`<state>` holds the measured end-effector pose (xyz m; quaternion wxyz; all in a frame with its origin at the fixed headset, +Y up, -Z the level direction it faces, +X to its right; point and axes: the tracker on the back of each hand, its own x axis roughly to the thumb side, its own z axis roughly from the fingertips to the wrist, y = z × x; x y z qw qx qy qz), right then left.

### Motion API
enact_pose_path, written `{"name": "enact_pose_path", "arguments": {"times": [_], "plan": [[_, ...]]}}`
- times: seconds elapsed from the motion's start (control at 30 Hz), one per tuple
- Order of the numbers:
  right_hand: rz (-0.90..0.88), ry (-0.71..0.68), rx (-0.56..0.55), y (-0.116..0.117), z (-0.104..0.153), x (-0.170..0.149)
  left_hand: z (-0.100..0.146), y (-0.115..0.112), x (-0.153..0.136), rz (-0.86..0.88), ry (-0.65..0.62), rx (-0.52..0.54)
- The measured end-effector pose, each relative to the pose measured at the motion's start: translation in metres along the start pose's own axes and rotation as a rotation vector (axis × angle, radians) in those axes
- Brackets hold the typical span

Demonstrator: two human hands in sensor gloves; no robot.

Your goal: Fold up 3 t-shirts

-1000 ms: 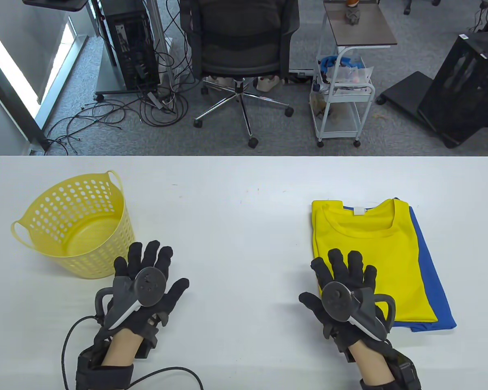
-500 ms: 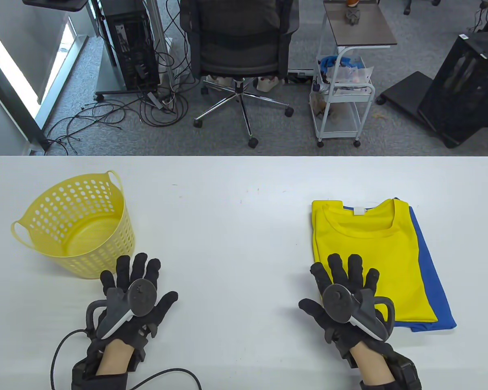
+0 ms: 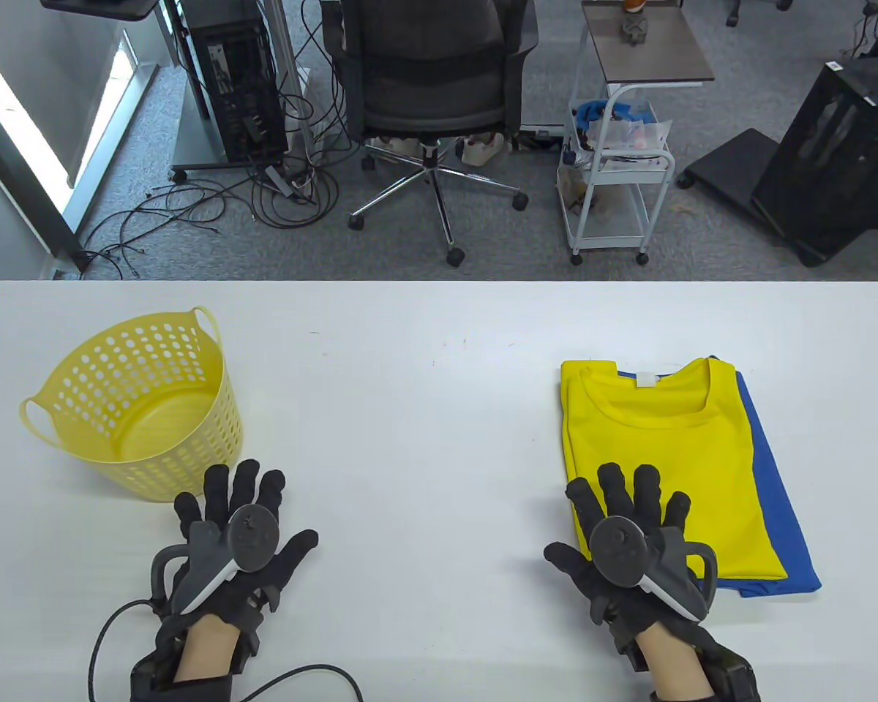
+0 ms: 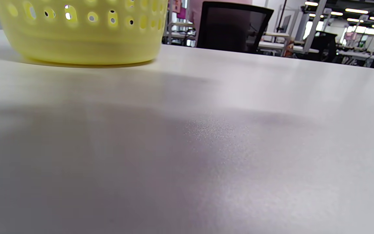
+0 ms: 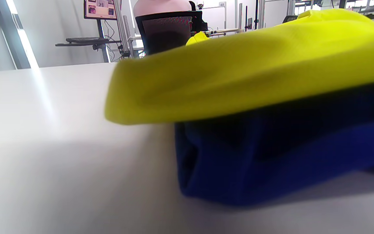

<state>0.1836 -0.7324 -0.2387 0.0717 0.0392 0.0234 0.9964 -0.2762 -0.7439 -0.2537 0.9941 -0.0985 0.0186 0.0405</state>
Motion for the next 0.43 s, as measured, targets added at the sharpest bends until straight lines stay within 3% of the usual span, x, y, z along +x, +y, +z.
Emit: {"name": "enact_pose_path", "arguments": {"times": [0.43], "plan": [[0.031, 0.005, 0.006, 0.0044, -0.0006, 0.007, -0.0013, 0.0, -0.0037, 0.021, -0.006, -0.003]]}}
